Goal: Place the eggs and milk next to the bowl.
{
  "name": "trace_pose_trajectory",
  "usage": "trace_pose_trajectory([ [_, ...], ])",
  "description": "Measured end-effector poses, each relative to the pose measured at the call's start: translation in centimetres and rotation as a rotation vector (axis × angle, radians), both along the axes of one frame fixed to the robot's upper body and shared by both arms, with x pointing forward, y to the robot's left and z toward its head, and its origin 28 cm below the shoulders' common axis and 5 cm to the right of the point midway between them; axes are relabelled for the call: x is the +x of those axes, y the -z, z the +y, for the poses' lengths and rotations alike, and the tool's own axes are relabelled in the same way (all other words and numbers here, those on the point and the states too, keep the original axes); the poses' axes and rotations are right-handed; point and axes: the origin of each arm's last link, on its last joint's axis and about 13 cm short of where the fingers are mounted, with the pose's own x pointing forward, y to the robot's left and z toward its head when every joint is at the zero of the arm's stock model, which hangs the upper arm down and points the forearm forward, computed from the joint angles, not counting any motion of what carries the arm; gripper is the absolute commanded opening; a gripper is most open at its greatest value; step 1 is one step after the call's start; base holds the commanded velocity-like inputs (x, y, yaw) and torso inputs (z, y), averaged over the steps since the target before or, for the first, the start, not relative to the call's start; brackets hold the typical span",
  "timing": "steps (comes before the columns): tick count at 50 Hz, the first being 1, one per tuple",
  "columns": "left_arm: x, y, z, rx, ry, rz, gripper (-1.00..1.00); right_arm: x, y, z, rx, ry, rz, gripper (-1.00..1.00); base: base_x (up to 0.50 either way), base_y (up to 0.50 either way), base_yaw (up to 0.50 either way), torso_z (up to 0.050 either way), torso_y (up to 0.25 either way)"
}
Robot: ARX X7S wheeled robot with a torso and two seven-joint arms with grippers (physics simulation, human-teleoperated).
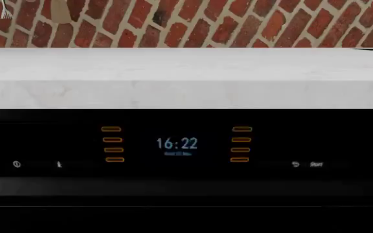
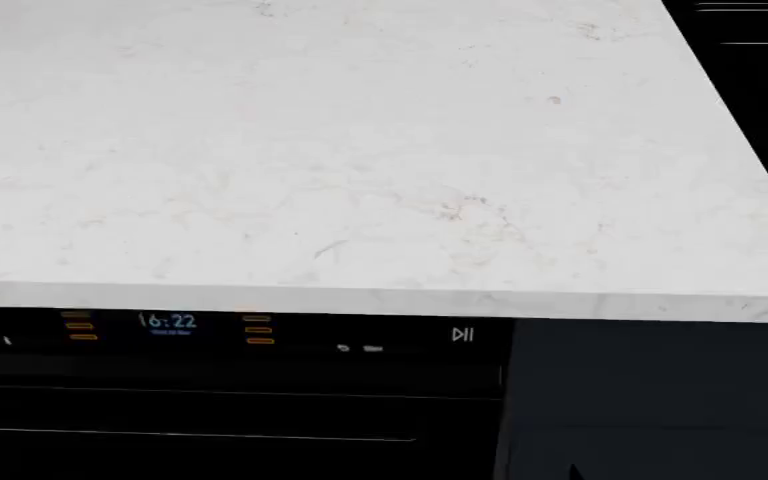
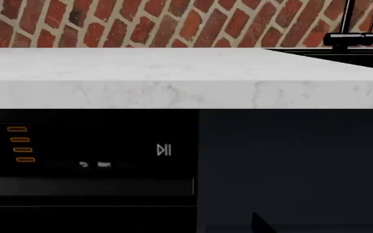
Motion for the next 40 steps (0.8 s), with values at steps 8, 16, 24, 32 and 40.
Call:
trace_pose_trajectory([
  [8,0.1,-0.08,-0.14,0.006,0.001,-0.009,1.0,0.13,-0.09,0.15,0.001,-0.008,-0.005,1.0,0.0,0.0,0.0,0.0,0.0],
  [16,-0.09,-0.21,-0.18,-0.001,0.002,-0.011,1.0,-0.02,-0.11,0.14,-0.001,-0.008,0.001,1.0,0.0,0.0,0.0,0.0,0.0],
  [24,-0.22,-0.31,-0.19,0.0,-0.005,-0.005,1.0,-0.16,-0.06,0.14,-0.003,-0.009,0.007,1.0,0.0,0.0,0.0,0.0,0.0],
  [32,-0.29,-0.35,-0.2,0.0,-0.008,-0.002,1.0,-0.23,-0.03,0.14,-0.004,-0.01,0.01,1.0,0.0,0.0,0.0,0.0,0.0],
  [40,-0.47,-0.78,-0.08,0.0,-0.011,-0.019,1.0,-0.42,-0.18,0.18,-0.007,-0.004,0.004,1.0,0.0,0.0,0.0,0.0,0.0],
])
